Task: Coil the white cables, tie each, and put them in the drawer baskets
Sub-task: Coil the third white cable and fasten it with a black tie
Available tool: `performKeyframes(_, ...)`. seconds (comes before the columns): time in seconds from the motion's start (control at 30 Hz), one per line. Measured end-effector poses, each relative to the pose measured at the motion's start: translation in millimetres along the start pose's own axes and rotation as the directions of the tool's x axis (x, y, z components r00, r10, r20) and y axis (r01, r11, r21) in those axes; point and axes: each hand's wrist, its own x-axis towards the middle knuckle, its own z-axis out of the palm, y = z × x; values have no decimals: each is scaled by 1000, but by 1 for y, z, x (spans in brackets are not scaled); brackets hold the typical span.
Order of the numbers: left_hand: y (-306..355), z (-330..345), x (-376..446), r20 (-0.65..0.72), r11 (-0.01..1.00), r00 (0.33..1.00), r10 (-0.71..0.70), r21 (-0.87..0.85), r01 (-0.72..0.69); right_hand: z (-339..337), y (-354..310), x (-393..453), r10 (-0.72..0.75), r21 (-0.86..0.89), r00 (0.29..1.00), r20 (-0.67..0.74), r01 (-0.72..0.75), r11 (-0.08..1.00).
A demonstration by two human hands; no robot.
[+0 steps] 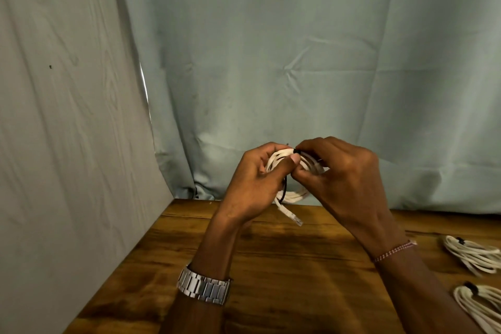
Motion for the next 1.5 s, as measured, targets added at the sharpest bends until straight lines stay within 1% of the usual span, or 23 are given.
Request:
performKeyframes(0.13, 2, 0, -1, 44, 997, 999, -1, 76, -2, 3, -1, -2, -59, -82, 995, -76, 53, 995)
performKeyframes(0.33, 4, 7, -1, 53, 992, 998, -18, 125, 11, 7, -1, -4, -37, -160, 987, -158, 12, 987)
performKeyframes(0.43, 4, 12, -4, 59, 986, 998, -6, 164, -4, 8, 1, -5, -21, -197, 984, -175, -14, 980)
performKeyframes(0.5, 4, 13, -4, 50, 984, 999, -8, 176, -1, 9, 4, -6, -31, -199, 985, -170, -4, 980)
performKeyframes(0.77, 2, 14, -1, 9, 989, 997, 72, 129, -73, 10, 7, -6, -91, -160, 977, -193, 60, 985)
performKeyframes(0.9, 1, 16, 0, 0, 987, 993, 118, 111, -117, 10, 6, -6, -98, -176, 970, -221, 59, 983)
performKeyframes(1.07, 0, 18, 0, -28, 984, 986, 162, 85, -159, 11, 5, -6, -74, -168, 973, -218, 38, 985)
performKeyframes(1.17, -1, 18, 1, -58, 984, 985, 162, 79, -157, 7, 4, -3, -17, -91, 989, -146, 4, 996)
performKeyframes(1.23, -2, 17, 2, -84, 984, 983, 161, 88, -154, -1, 4, 1, 55, 16, 998, -29, -55, 998)
performKeyframes(1.27, -3, 15, 2, -98, 984, 982, 163, 91, -154, -7, 3, 5, 110, 81, 993, 39, -113, 990)
performKeyframes(1.33, -4, 12, 3, -134, 981, 975, 180, 100, -167, -20, 3, 13, 242, 193, 958, 155, -270, 943)
performKeyframes(1.37, -4, 10, 4, -151, 977, 969, 195, 111, -180, -27, 2, 17, 303, 246, 935, 186, -343, 906)
performKeyframes(1.43, -5, 8, 4, -171, 969, 959, 226, 139, -204, -39, 2, 21, 390, 355, 897, 206, -440, 825)
performKeyframes(1.5, -5, 9, 4, -172, 962, 954, 247, 164, -220, -46, -3, 23, 445, 431, 868, 220, -495, 754)
